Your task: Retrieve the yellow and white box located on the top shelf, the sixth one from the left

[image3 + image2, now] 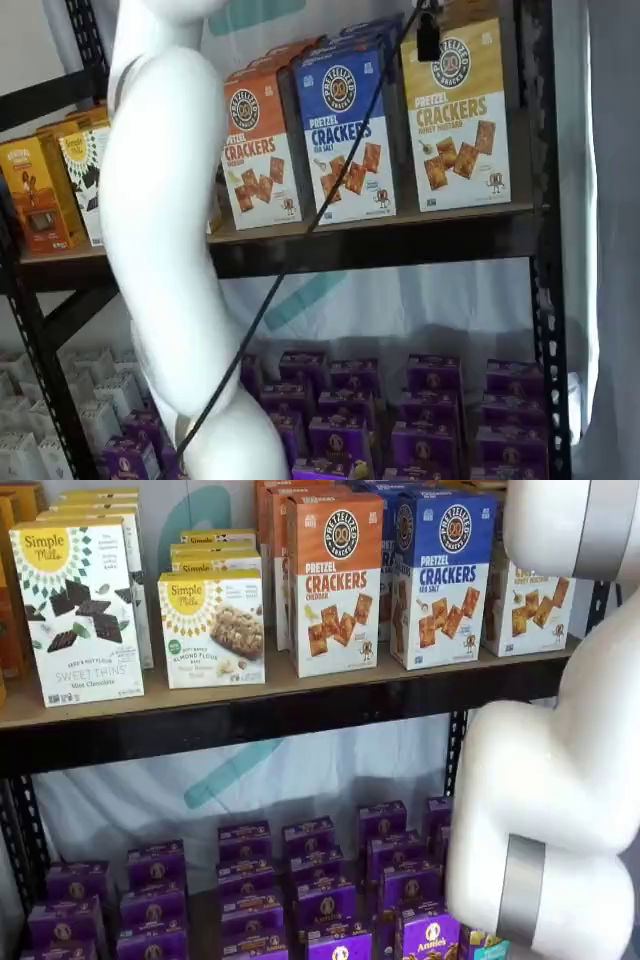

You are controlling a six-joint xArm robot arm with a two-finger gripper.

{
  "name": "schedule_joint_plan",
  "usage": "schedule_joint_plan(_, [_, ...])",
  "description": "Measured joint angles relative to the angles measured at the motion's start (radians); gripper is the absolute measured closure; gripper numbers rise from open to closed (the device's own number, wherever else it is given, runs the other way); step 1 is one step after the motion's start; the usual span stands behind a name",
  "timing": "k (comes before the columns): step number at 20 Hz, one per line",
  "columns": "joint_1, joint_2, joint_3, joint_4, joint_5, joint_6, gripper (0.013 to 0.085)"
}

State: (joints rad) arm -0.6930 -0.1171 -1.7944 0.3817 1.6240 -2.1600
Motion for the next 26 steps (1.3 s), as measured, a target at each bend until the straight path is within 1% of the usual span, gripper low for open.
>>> schedule_joint_plan(2, [0.009, 0.013, -0.019, -0.021, 0.013, 0.005, 0.013])
schedule_joint_plan(5, [0.021, 0.018, -0.022, -0.042, 0.011, 0.008, 0.013])
schedule_joint_plan(11, [0.047, 0.029, -0.03, -0.11, 0.028, 0.012, 0.013])
schedule_joint_plan(14, [0.052, 0.042, -0.048, -0.127, 0.057, 0.017, 0.013])
schedule_joint_plan(17, [0.053, 0.068, -0.093, -0.143, 0.112, 0.023, 0.013])
schedule_joint_plan(19, [0.055, 0.073, -0.104, -0.153, 0.128, 0.023, 0.013])
schedule_joint_plan(24, [0.061, 0.057, -0.082, -0.172, 0.115, 0.02, 0.013])
schedule_joint_plan(26, [0.068, 0.052, -0.073, -0.188, 0.11, 0.02, 0.013])
